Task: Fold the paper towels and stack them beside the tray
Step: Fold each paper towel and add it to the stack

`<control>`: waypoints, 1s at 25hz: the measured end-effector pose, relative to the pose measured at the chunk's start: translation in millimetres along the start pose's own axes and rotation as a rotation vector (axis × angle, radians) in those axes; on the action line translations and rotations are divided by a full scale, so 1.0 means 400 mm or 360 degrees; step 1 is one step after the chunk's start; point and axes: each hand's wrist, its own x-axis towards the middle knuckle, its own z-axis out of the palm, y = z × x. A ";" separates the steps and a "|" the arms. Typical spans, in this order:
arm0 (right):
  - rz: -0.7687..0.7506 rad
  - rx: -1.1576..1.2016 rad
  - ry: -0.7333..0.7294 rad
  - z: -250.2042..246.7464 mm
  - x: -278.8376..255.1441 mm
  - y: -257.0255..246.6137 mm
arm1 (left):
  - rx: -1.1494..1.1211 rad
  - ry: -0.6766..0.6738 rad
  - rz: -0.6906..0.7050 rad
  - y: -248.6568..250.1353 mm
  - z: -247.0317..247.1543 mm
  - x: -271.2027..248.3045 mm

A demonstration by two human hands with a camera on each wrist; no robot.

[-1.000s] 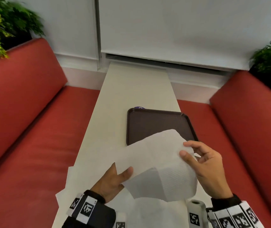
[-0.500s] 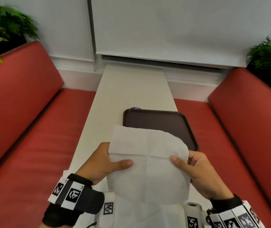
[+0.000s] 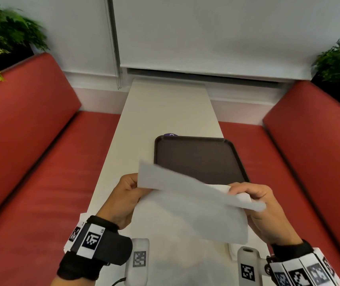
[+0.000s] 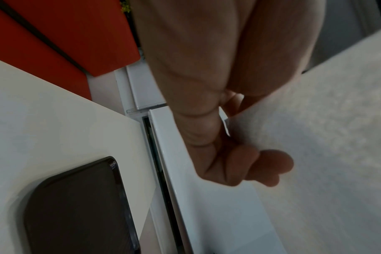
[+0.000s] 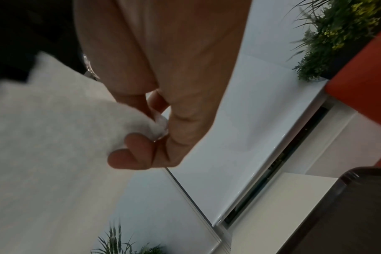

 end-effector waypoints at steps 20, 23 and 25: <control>0.0616 -0.0957 0.0930 -0.234 -0.199 0.298 | 0.1171 -0.0040 0.0092 -0.358 0.263 0.280; 0.0684 -0.1140 0.0942 -0.273 -0.214 0.344 | 0.1372 -0.0212 0.0139 -0.442 0.356 0.365; 0.0735 -0.1202 0.0914 -0.299 -0.210 0.372 | 0.1575 -0.0364 0.0114 -0.494 0.394 0.416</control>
